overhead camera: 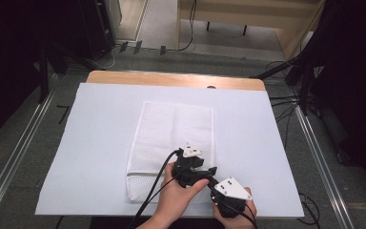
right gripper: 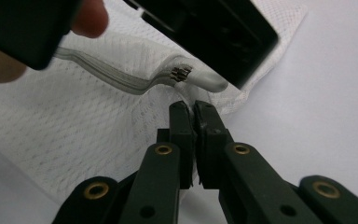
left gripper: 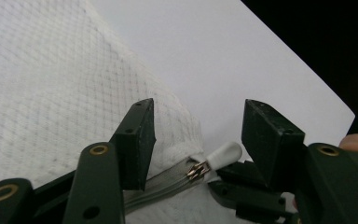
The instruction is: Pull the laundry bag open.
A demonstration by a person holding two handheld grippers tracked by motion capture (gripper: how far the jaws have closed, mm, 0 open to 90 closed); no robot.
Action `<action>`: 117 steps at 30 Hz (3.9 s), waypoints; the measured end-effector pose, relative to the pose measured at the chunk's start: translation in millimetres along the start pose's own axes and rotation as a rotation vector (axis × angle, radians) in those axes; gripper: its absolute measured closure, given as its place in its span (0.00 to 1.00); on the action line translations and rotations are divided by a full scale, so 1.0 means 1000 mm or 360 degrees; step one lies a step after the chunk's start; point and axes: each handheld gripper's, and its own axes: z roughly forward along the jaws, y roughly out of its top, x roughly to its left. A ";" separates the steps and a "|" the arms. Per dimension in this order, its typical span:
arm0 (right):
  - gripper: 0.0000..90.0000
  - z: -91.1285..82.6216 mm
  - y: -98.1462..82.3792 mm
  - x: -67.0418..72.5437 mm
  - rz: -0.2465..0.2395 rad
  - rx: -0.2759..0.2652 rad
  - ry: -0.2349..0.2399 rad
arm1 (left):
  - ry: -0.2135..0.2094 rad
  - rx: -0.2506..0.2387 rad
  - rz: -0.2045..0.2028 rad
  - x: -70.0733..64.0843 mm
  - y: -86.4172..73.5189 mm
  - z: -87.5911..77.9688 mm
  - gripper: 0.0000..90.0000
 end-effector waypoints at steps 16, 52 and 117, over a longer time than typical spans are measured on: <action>0.98 0.002 0.000 0.000 -0.0044 0.0012 -0.0041 | -0.0056 0.0042 -0.0051 0.007 0.002 -0.008 0.58; 0.98 0.000 0.000 -0.008 0.0023 -0.0012 -0.0042 | -0.0395 0.0092 -0.0033 0.036 -0.019 -0.013 0.95; 1.00 -0.010 0.006 -0.029 0.0130 -0.0056 -0.0121 | 0.0063 -0.0032 -0.0197 0.177 -0.074 -0.131 0.97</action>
